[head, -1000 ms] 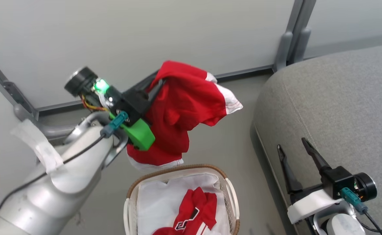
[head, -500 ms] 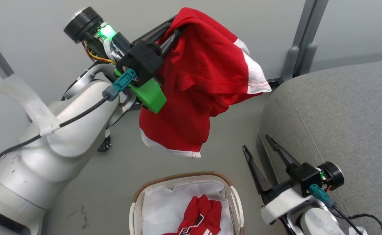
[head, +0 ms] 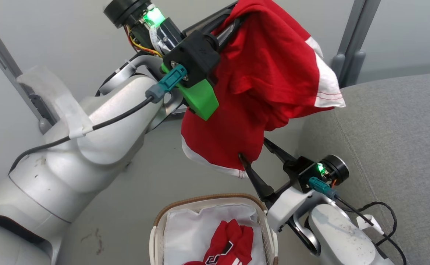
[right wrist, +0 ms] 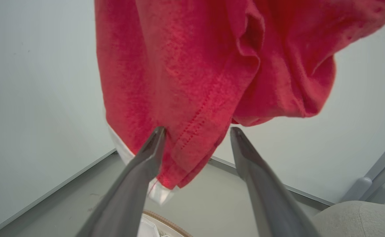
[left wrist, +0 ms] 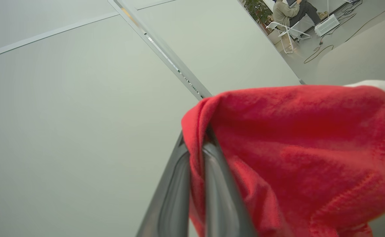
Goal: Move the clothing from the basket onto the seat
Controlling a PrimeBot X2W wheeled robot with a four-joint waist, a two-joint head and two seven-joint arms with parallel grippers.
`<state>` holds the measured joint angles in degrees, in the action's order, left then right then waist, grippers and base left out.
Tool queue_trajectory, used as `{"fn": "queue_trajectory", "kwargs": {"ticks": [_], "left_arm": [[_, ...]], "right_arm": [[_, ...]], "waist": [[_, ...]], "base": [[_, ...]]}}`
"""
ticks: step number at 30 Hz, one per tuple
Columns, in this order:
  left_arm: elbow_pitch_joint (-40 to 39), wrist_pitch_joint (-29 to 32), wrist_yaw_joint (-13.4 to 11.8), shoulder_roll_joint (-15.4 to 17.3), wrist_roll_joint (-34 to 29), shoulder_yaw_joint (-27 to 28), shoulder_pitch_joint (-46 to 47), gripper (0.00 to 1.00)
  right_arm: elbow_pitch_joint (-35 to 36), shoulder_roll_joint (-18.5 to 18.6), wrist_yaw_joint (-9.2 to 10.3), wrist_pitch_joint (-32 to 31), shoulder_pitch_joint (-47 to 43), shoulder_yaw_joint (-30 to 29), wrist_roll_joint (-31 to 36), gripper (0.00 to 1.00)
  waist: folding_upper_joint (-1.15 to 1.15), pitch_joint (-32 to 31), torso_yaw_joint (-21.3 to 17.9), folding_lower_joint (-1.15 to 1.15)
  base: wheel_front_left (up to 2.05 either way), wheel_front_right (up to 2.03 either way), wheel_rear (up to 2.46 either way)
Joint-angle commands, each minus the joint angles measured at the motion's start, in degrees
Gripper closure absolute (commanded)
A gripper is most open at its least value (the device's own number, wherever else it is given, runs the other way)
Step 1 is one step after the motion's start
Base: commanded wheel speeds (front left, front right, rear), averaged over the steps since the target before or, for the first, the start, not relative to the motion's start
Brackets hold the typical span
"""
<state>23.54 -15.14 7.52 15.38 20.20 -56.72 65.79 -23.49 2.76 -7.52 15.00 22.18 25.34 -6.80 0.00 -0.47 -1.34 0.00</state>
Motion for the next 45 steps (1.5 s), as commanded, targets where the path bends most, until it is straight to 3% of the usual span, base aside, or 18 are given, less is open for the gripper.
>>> {"fn": "queue_trajectory", "kwargs": {"ticks": [1,10,11,13,14,30,31,33,34,45], "left_arm": [[0.04,-0.02,-0.07,-0.42,0.40,-0.29,1.12,1.00],[0.09,-0.02,-0.07,-2.18,2.12,-1.81,1.81,1.00],[0.26,-0.02,-0.07,-2.33,2.27,-1.84,1.77,1.00],[0.79,-0.02,-0.07,-2.59,2.79,-1.72,1.38,1.00],[1.26,-0.02,-0.07,-2.63,2.92,-1.60,1.01,1.00],[8.95,0.00,-0.07,-1.35,5.82,-0.14,-4.03,1.00],[9.24,-0.01,-0.07,-1.36,6.36,-0.11,-4.69,0.91],[9.55,0.00,-0.07,-1.26,7.23,0.14,-6.15,0.38],[9.63,0.00,-0.07,-1.18,7.55,0.26,-6.95,0.01],[8.16,0.00,-0.44,-2.33,9.46,6.16,-20.86,0.00]], "right_arm": [[-1.27,0.22,0.06,0.27,1.05,0.79,-1.15,0.00],[-5.27,0.25,0.06,0.28,6.50,5.56,-5.52,0.00],[-4.91,0.25,0.06,0.27,6.85,5.76,-5.68,0.17],[-4.27,0.23,0.06,0.27,7.16,5.98,-6.01,0.88],[-3.87,0.23,0.06,0.28,7.21,6.11,-5.96,1.00],[1.68,0.23,0.06,0.28,3.79,4.58,-4.78,1.00],[2.02,0.23,0.06,0.27,3.69,4.18,-4.64,1.00],[2.82,0.23,0.06,0.28,3.45,3.41,-4.32,1.00],[3.18,0.23,0.06,0.28,3.34,3.11,-4.17,1.00],[7.39,0.22,0.06,0.28,3.35,-1.58,-0.70,1.00]], "waist": [[0.00,-0.05,0.26,0.00],[0.00,-0.30,0.95,0.00],[0.00,-0.33,0.94,0.00],[0.00,-0.39,0.90,0.00],[0.00,-0.42,0.86,0.00],[0.00,-0.47,-0.67,0.00],[0.00,-0.46,-0.74,0.00],[0.00,-0.40,-0.84,0.00],[0.00,-0.36,-0.86,0.00],[0.00,0.73,-0.88,0.00]], "base": [[0.00,0.00,0.00],[0.00,0.00,0.00],[0.00,0.00,0.00],[0.00,0.00,0.00],[0.00,0.00,0.00],[0.00,0.00,0.00],[0.00,0.00,0.00],[0.00,0.00,0.00],[0.00,0.00,0.00],[0.00,0.00,0.00]]}}
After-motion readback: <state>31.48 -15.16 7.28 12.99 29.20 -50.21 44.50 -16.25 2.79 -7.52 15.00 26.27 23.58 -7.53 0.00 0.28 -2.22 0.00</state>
